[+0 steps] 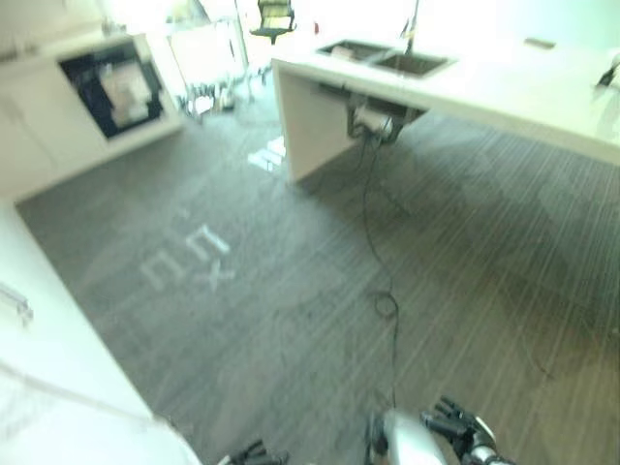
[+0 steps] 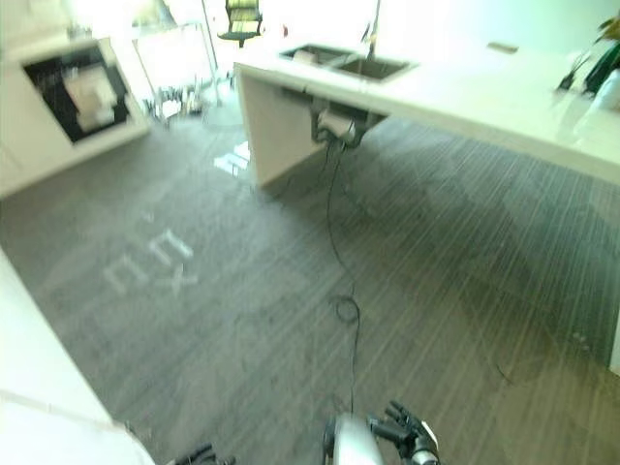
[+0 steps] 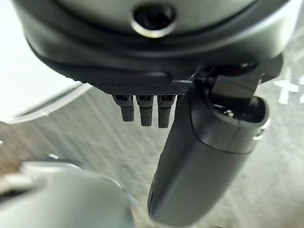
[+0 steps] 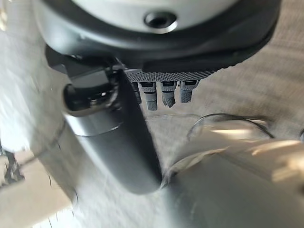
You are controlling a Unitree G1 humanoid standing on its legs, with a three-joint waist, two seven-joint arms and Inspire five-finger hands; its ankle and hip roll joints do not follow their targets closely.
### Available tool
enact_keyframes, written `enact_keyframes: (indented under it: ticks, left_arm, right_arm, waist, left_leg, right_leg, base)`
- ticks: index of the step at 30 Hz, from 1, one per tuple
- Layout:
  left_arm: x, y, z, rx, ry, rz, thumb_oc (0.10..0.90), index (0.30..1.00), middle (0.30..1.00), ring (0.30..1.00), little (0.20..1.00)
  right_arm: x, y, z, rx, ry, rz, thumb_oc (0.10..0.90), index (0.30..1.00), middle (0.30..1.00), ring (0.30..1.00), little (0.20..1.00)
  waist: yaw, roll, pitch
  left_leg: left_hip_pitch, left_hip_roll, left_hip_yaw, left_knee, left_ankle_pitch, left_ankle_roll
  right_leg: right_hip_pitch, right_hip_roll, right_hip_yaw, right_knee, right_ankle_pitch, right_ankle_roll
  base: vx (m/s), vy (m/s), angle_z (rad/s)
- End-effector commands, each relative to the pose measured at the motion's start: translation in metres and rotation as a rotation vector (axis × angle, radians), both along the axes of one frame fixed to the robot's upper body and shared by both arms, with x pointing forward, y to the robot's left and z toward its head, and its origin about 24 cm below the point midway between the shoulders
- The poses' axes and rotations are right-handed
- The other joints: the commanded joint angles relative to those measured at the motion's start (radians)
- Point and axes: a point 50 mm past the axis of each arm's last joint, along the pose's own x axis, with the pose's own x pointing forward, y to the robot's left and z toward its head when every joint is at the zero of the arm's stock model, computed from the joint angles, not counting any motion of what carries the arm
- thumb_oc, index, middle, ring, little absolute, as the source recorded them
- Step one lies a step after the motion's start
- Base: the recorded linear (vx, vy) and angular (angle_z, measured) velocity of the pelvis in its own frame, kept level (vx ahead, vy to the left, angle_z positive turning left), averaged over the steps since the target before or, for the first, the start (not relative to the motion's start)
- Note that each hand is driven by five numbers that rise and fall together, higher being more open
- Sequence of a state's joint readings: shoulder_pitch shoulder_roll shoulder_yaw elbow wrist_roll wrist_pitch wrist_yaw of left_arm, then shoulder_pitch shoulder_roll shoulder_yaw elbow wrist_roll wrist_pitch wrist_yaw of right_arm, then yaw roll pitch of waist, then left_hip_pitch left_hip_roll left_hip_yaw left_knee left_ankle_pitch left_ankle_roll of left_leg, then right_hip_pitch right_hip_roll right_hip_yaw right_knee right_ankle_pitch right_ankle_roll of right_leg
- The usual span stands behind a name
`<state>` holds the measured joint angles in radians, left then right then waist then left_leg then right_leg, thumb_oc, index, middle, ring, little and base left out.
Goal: Place the dishes in the dishwasher.
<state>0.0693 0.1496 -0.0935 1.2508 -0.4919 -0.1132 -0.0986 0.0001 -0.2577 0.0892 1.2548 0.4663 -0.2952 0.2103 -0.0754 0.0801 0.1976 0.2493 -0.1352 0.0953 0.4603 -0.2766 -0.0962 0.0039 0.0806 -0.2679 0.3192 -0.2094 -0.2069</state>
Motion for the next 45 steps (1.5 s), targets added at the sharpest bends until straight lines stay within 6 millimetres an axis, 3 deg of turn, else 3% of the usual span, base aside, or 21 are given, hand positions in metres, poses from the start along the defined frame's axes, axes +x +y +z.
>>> enact_keyframes:
  ticks: [1,2,4,7,8,9,12,14,16,18,20,23,27,30,31,35,39,41,42,43,45]
  left_arm:
    - [0.045,0.011,0.013,0.031,-0.175,0.023,0.800,0.900,0.900,0.900,0.900]
    - [0.047,0.010,0.014,0.028,-0.181,0.015,0.800,0.900,0.900,0.900,0.900]
    - [0.051,0.008,0.015,0.028,-0.188,-0.019,0.800,0.900,0.900,0.900,0.900]
    - [0.050,0.009,0.015,0.044,-0.191,-0.024,0.800,0.900,0.900,0.900,0.900]
    - [0.048,0.013,0.014,0.051,-0.184,-0.016,0.800,0.900,0.900,0.900,0.900]
    - [0.040,0.014,0.012,0.056,-0.160,-0.013,0.800,0.900,0.900,0.900,0.900]
    - [0.036,0.013,0.011,0.049,-0.144,-0.009,0.800,0.900,0.900,0.900,0.900]
    - [0.029,0.013,0.008,0.054,-0.103,0.007,0.800,0.900,0.900,0.900,0.900]
    - [0.025,0.015,0.007,0.084,-0.065,-0.024,0.800,0.900,0.900,0.900,0.900]
    - [0.024,0.019,0.007,0.110,-0.034,-0.112,0.800,0.900,0.900,0.900,0.900]
    - [0.025,0.019,0.007,0.132,-0.005,-0.175,0.800,0.900,0.900,0.900,0.900]
    - [0.024,0.024,0.007,0.131,0.021,-0.156,0.800,0.900,0.900,0.900,0.900]
    - [0.031,0.022,0.008,0.133,0.006,-0.216,0.800,0.900,0.900,0.900,0.900]
    - [0.035,0.023,0.009,0.154,0.020,-0.208,0.800,0.900,0.900,0.900,0.900]
    - [0.034,0.022,0.008,0.156,0.029,-0.206,0.800,0.900,0.900,0.900,0.900]
    - [0.027,0.021,0.006,0.159,0.053,-0.203,0.800,0.900,0.900,0.900,0.900]
    - [0.018,0.022,0.004,0.149,0.068,-0.128,0.800,0.900,0.900,0.900,0.900]
    - [0.014,0.020,0.003,0.131,0.068,-0.097,0.800,0.900,0.900,0.900,0.900]
    - [0.013,0.018,0.003,0.129,0.064,-0.095,0.800,0.900,0.900,0.900,0.900]
    - [0.012,0.015,0.003,0.126,0.060,-0.069,0.800,0.900,0.900,0.900,0.900]
    - [0.011,0.015,0.002,0.119,0.056,-0.052,0.800,0.900,0.900,0.900,0.900]
  right_arm:
    - [0.038,-0.017,0.022,-0.100,-0.151,0.096,0.800,0.900,0.900,0.900,0.900]
    - [0.038,-0.019,0.023,-0.114,-0.152,0.092,0.800,0.900,0.900,0.900,0.900]
    - [0.039,-0.021,0.025,-0.111,-0.165,0.065,0.800,0.900,0.900,0.900,0.900]
    - [0.045,-0.018,0.026,-0.104,-0.190,0.062,0.800,0.900,0.900,0.900,0.900]
    - [0.046,-0.016,0.026,-0.099,-0.188,0.058,0.800,0.900,0.900,0.900,0.900]
    - [0.041,-0.013,0.023,-0.100,-0.165,0.059,0.800,0.900,0.900,0.900,0.900]
    - [0.038,-0.013,0.022,-0.106,-0.160,0.057,0.800,0.900,0.900,0.900,0.900]
    - [0.035,-0.015,0.021,-0.122,-0.147,0.041,0.800,0.900,0.900,0.900,0.900]
    - [0.029,-0.014,0.018,-0.108,-0.131,0.011,0.800,0.900,0.900,0.900,0.900]
    - [0.025,-0.012,0.015,-0.100,-0.110,0.003,0.800,0.900,0.900,0.900,0.900]
    - [0.021,-0.011,0.013,-0.107,-0.093,0.023,0.800,0.900,0.900,0.900,0.900]
    - [0.019,-0.013,0.012,-0.106,-0.079,0.025,0.800,0.900,0.900,0.900,0.900]
    - [0.022,-0.016,0.013,-0.108,-0.086,0.010,0.800,0.900,0.900,0.900,0.900]
    - [0.028,-0.020,0.016,-0.103,-0.103,0.015,0.800,0.900,0.900,0.900,0.900]
    - [0.028,-0.021,0.017,-0.104,-0.109,0.015,0.800,0.900,0.900,0.900,0.900]
    - [0.027,-0.022,0.018,-0.102,-0.120,0.008,0.800,0.900,0.900,0.900,0.900]
    - [0.025,-0.017,0.015,-0.102,-0.092,0.019,0.800,0.900,0.900,0.900,0.900]
    - [0.023,-0.017,0.014,-0.104,-0.080,0.028,0.800,0.900,0.900,0.900,0.900]
    - [0.024,-0.018,0.014,-0.113,-0.081,0.051,0.800,0.900,0.900,0.900,0.900]
    - [0.025,-0.020,0.016,-0.126,-0.089,0.071,0.800,0.900,0.900,0.900,0.900]
    - [0.027,-0.025,0.019,-0.142,-0.097,0.068,0.800,0.900,0.900,0.900,0.900]
  waist:
    - [0.046,-0.037,0.007]
    - [0.053,-0.047,0.014]
    - [0.068,-0.050,0.027]
    - [0.094,-0.075,0.042]
    - [0.106,-0.091,0.045]
    - [0.127,-0.094,0.053]
    - [0.140,-0.098,0.061]
    - [0.134,-0.098,0.046]
    - [0.132,-0.109,0.026]
    - [0.116,-0.100,0.006]
    - [0.086,-0.079,0.005]
    - [0.066,-0.048,0.014]
    - [0.035,-0.026,0.030]
    - [0.018,-0.005,0.044]
    - [0.015,-0.001,0.046]
    - [0.004,0.005,0.042]
    - [0.003,-0.018,0.022]
    - [0.008,-0.013,0.013]
    - [0.018,-0.019,0.009]
    - [0.030,-0.030,0.011]
    - [0.037,-0.034,0.017]
  left_leg:
    - [-0.104,0.099,-0.018,0.143,0.186,0.043]
    - [-0.198,0.152,0.010,0.312,0.204,0.035]
    - [-0.286,0.152,0.015,0.358,0.171,0.046]
    - [-0.324,0.108,0.038,0.118,0.117,0.071]
    - [-0.379,0.095,0.041,0.001,0.168,0.065]
    - [-0.468,0.088,0.004,-0.116,0.238,0.030]
    - [-0.563,0.107,0.002,-0.151,0.279,0.020]
    - [-0.516,0.094,0.023,-0.143,0.203,0.067]
    - [-0.459,0.064,0.015,-0.160,0.151,0.104]
    - [-0.407,0.039,-0.003,-0.160,0.089,0.152]
    - [-0.333,-0.002,-0.038,-0.160,0.030,0.224]
    - [-0.265,-0.004,-0.048,-0.160,-0.007,0.243]
    - [-0.214,0.021,-0.043,-0.160,-0.038,0.233]
    - [-0.167,0.055,-0.037,-0.160,-0.083,0.209]
    - [-0.158,0.058,-0.041,-0.160,-0.095,0.204]
    - [-0.124,0.058,-0.067,-0.160,-0.130,0.201]
    - [-0.086,0.060,-0.068,-0.160,-0.137,0.187]
    - [-0.042,0.079,-0.067,-0.160,-0.097,0.155]
    - [-0.020,0.092,-0.068,-0.160,0.001,0.125]
    - [-0.039,0.104,-0.067,-0.067,0.117,0.088]
    - [-0.141,0.118,-0.066,0.139,0.211,0.056]
  right_leg:
    - [-0.053,-0.118,0.047,-0.019,0.028,0.195]
    - [-0.011,-0.116,0.044,-0.019,-0.005,0.176]
    - [0.029,-0.110,0.036,-0.019,-0.031,0.165]
    - [0.059,-0.113,0.080,-0.019,-0.062,0.180]
    - [0.056,-0.112,0.103,-0.019,-0.066,0.184]
    - [0.088,-0.098,0.126,-0.019,-0.093,0.195]
    - [0.116,-0.106,0.125,-0.019,-0.113,0.191]
    - [0.186,-0.133,0.115,-0.019,-0.135,0.210]
    - [0.242,-0.142,0.112,-0.019,-0.111,0.230]
    - [0.278,-0.149,0.083,0.045,0.026,0.276]
    - [0.125,-0.188,0.082,0.431,0.163,0.331]
    - [-0.038,-0.215,0.053,0.611,0.176,0.319]
    - [-0.139,-0.189,0.007,0.432,0.093,0.306]
    - [-0.212,-0.203,-0.009,0.109,0.152,0.321]
    - [-0.232,-0.206,0.001,0.064,0.170,0.329]
    - [-0.270,-0.204,0.064,0.013,0.217,0.350]
    - [-0.205,-0.185,0.070,-0.019,0.187,0.319]
    - [-0.174,-0.158,0.073,-0.011,0.137,0.285]
    - [-0.137,-0.138,0.090,-0.019,0.094,0.257]
    - [-0.099,-0.120,0.116,-0.019,0.050,0.228]
    - [-0.063,-0.103,0.128,-0.019,0.023,0.198]
  base:
    - [0.39,-0.291,-0.24]
    - [0.43,-0.320,-0.35]
    - [0.28,-0.165,-0.04]
    - [0.33,0.005,-0.30]
    - [0.65,0.151,-0.88]
    - [0.54,0.193,-0.95]
    - [0.38,0.226,-0.75]
    - [0.64,0.495,0.15]
    - [0.48,0.336,0.00]
    - [0.39,0.344,0.15]
    - [0.35,0.437,0.40]
    - [0.22,0.249,0.38]
    - [0.18,0.015,0.19]
    - [0.29,-0.148,0.47]
    - [0.35,-0.207,-0.47]
    - [0.35,-0.225,-0.20]
    - [0.51,-0.378,0.00]
    - [0.51,-0.350,-0.04]
    - [0.55,-0.449,-0.31]
    - [0.62,-0.514,-0.51]
    - [0.36,-0.358,-0.51]
